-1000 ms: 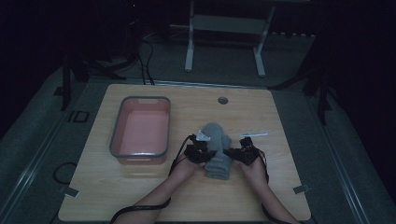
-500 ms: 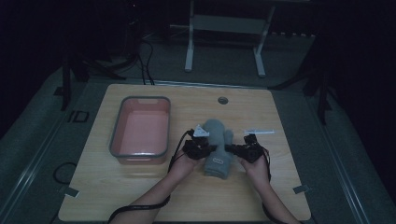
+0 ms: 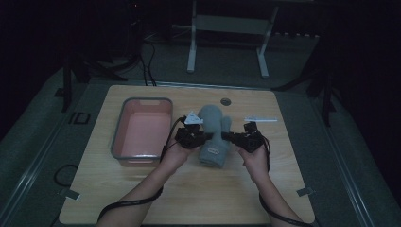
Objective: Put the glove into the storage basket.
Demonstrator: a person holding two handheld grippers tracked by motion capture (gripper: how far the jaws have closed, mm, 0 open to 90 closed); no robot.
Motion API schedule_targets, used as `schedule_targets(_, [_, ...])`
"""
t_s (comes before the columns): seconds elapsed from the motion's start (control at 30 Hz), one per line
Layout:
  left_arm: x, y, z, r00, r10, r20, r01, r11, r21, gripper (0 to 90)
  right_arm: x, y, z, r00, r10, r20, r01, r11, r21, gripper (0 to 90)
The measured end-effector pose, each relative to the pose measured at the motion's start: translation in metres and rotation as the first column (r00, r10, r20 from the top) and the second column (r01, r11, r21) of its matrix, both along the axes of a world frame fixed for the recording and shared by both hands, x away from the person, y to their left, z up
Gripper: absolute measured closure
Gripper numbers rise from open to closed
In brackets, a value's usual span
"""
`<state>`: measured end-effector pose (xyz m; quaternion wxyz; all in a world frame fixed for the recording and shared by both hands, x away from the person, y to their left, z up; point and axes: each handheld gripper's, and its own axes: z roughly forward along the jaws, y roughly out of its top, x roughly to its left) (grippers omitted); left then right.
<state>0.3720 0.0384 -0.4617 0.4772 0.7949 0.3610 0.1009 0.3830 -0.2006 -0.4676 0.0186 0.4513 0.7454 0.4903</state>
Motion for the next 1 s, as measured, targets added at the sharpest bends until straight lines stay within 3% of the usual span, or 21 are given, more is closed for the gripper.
schedule_targets(0.47, [0.001, 0.06, 0.045, 0.9967, 0.065, 0.048, -0.066, 0.9975, 0.023, 82.8, 0.019, 0.059, 0.042, 0.997, 0.067, 0.039, -0.068, 0.997, 0.028, 80.7])
schedule_targets(0.53, [0.0, 0.076, 0.051, 0.9953, 0.082, 0.053, -0.083, 0.996, 0.032, 82.8, 0.022, 0.076, 0.047, 0.9956, 0.085, 0.04, -0.086, 0.996, 0.032, 80.7])
schedule_targets(0.77, [-0.004, 0.121, 0.06, 0.9901, 0.128, 0.056, -0.131, 0.9903, 0.045, 82.8, 0.03, 0.123, 0.056, 0.9895, 0.136, 0.049, -0.138, 0.99, 0.032, 80.7])
schedule_targets(1.0, [-0.009, 0.167, 0.059, 0.9805, 0.19, 0.05, -0.192, 0.98, 0.05, 82.8, 0.036, 0.174, 0.056, 0.9821, 0.184, 0.041, -0.185, 0.982, 0.025, 80.7])
